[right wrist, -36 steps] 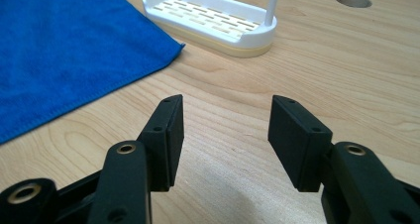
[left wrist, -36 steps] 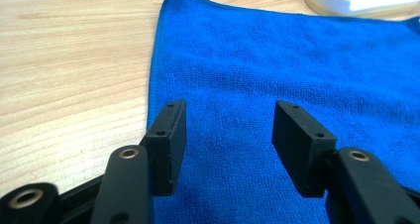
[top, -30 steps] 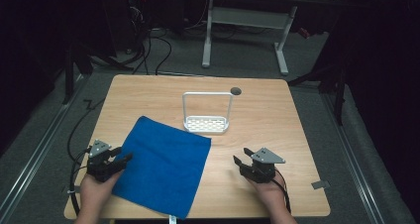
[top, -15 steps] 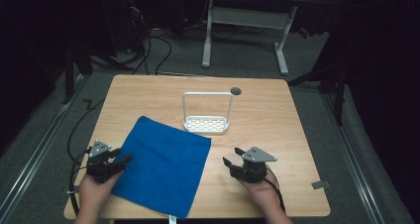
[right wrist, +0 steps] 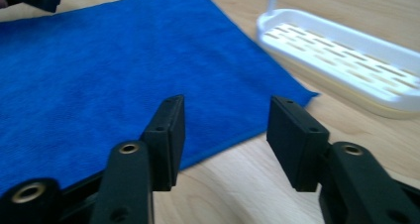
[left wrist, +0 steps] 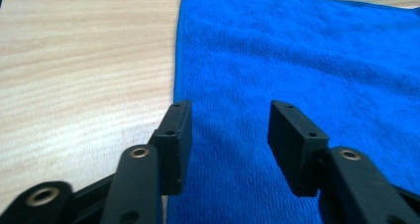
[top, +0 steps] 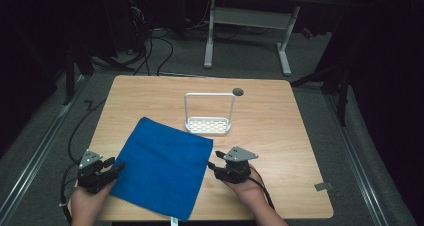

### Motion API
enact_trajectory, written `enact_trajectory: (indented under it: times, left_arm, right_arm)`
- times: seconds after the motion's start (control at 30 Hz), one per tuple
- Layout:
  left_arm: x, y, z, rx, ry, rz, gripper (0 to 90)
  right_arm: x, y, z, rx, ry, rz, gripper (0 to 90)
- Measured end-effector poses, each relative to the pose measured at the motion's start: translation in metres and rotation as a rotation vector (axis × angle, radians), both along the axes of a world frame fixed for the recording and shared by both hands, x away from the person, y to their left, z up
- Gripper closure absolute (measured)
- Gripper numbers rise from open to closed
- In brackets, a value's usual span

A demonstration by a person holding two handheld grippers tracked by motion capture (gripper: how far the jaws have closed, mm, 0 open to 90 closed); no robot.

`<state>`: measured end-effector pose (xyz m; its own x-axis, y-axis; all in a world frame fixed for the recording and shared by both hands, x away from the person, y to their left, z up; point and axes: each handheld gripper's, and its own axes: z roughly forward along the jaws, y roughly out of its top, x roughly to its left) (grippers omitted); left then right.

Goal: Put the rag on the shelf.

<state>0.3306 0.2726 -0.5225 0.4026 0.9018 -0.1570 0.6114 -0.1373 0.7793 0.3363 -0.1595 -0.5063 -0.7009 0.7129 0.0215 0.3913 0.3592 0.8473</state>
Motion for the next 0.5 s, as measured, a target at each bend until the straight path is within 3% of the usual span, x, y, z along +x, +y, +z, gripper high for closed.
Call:
enact_trajectory:
  times: [0.2,0.27,0.37,0.5]
  left_arm:
    - [0.0,0.001,-0.004,0.012,0.035,-0.028,67.5]
    - [0.001,-0.003,-0.005,0.038,0.044,-0.045,78.4]
    - [0.002,-0.007,-0.007,0.07,0.067,-0.06,83.7]
    - [0.002,-0.009,-0.008,0.088,0.066,-0.065,86.3]
  right_arm:
    - [0.0,0.02,-0.006,-0.027,0.051,0.081,69.8]
    - [-0.002,0.028,-0.011,-0.066,0.095,0.139,80.5]
    - [-0.004,0.034,-0.016,-0.109,0.107,0.165,87.5]
    - [-0.003,0.035,-0.019,-0.119,0.11,0.155,90.0]
